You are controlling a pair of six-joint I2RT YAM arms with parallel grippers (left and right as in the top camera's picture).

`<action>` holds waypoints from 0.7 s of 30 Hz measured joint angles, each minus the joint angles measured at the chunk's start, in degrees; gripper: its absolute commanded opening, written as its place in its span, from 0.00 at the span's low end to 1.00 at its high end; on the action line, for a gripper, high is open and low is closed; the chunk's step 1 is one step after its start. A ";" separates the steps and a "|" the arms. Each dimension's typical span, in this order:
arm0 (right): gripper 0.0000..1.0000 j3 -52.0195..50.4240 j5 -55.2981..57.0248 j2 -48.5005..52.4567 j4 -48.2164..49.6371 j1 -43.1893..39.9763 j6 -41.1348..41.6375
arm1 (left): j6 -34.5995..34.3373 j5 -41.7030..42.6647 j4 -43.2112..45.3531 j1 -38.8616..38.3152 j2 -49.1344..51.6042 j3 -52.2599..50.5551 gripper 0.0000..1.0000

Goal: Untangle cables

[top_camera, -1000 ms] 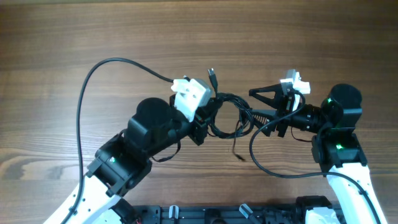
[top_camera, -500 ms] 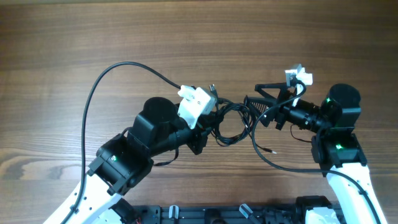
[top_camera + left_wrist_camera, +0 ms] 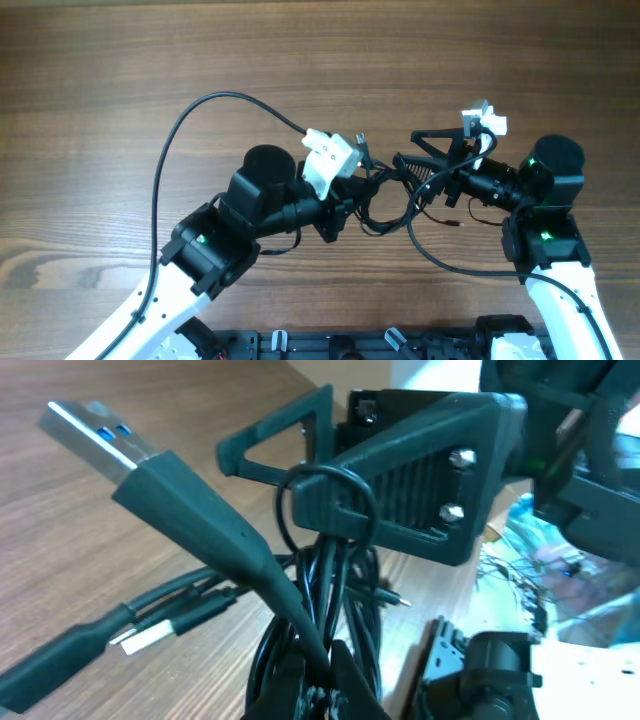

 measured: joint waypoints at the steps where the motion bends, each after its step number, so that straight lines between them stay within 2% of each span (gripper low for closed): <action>1: 0.84 0.00 0.74 0.00 -0.13 0.00 0.46 | -0.15 1.20 0.04 0.00 0.00 0.00 0.04; 6: 0.87 0.07 10.93 0.00 -8.02 0.22 3.48 | -0.35 6.27 0.17 0.02 0.00 0.00 0.04; 9: 0.92 0.13 21.40 -0.04 -13.40 0.42 5.62 | -0.35 7.98 -0.55 0.00 -0.13 0.00 0.04; 13: 0.97 0.13 29.46 0.00 -15.85 0.37 7.10 | 1.20 8.26 -0.92 0.00 -3.13 0.00 0.04; 16: 0.99 0.13 31.58 0.00 -16.37 0.37 7.52 | 1.88 2.47 -2.14 -0.13 -7.34 0.00 0.04; 21: 1.00 0.13 31.91 0.00 -16.79 0.37 7.21 | 2.08 -17.31 -4.94 -0.11 -11.15 0.00 0.04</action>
